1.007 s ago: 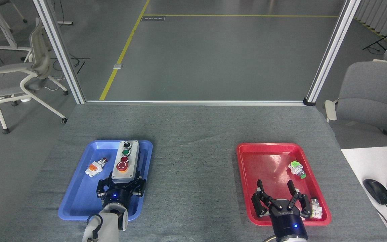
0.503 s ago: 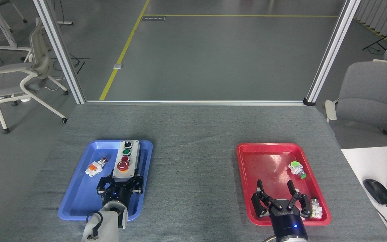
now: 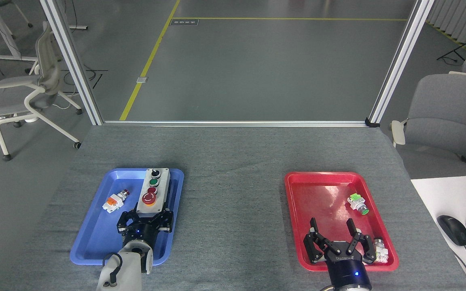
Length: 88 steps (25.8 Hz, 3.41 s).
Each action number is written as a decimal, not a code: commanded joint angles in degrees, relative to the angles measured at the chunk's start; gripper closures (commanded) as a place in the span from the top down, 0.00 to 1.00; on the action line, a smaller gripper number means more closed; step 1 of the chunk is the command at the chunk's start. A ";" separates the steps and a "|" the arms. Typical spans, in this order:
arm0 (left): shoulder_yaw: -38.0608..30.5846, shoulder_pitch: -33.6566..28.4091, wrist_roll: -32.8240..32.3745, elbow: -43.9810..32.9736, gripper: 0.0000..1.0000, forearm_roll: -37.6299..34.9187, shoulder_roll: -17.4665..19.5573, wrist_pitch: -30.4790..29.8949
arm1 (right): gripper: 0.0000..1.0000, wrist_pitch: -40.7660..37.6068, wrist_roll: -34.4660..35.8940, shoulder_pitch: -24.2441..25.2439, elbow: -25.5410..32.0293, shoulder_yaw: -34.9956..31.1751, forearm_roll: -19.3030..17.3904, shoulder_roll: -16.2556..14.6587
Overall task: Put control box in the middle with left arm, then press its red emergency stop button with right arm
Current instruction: 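Lift the control box and carry it between the two trays, then lower the control box onto the table and release the left gripper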
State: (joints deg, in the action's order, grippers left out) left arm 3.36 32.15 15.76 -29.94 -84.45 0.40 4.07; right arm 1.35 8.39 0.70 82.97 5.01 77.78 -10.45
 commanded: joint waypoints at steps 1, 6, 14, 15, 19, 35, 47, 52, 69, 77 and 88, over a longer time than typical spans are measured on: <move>-0.02 -0.42 1.11 -2.75 0.00 0.78 0.04 0.32 | 0.98 0.05 0.14 0.09 0.00 0.00 0.00 0.00; -0.29 -2.44 0.23 -11.72 0.00 7.81 1.09 0.50 | 0.98 -0.03 0.05 -0.09 -0.18 -0.18 0.26 0.52; 0.24 -11.49 -4.95 -32.81 0.00 14.67 0.21 0.85 | 0.96 0.05 -0.48 -0.53 0.00 -0.35 0.35 1.49; 0.94 -12.19 -5.22 -34.74 0.00 14.58 -1.46 0.85 | 0.96 0.05 -0.56 -0.61 0.00 -0.35 0.35 1.58; 4.37 -14.04 -5.22 -37.47 0.00 14.14 -6.47 2.08 | 0.96 -0.03 -0.56 -0.61 0.00 -0.35 0.35 1.75; 33.02 -10.44 -4.34 -24.99 0.00 14.14 -8.31 12.01 | 0.96 -0.82 -0.48 0.00 0.44 -0.88 3.60 3.60; 36.45 -7.45 -4.87 -18.40 0.00 14.14 -8.31 11.93 | 0.97 -0.82 -0.48 -0.09 0.44 -0.79 3.69 3.77; 36.54 -6.92 -5.31 -17.78 0.33 14.23 -8.31 12.01 | 0.97 -0.56 -0.48 -0.09 0.44 -0.62 3.78 3.86; 37.51 -6.92 -8.12 -17.96 0.86 14.58 -8.23 12.10 | 0.97 -0.03 -0.48 -0.09 0.44 -0.62 3.69 3.60; 37.51 -8.42 -8.03 -19.36 0.98 14.58 -8.14 12.10 | 0.97 0.05 -0.48 0.00 0.44 -0.35 3.69 3.69; 36.71 -19.84 -7.85 -32.55 0.98 14.67 -2.42 12.10 | 0.61 -3.64 -4.78 -0.53 0.09 0.00 3.43 3.77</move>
State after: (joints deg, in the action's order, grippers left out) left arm 40.31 14.74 7.71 -59.66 -69.84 -4.31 16.06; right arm -0.54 5.22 0.34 83.09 4.90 81.24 -6.88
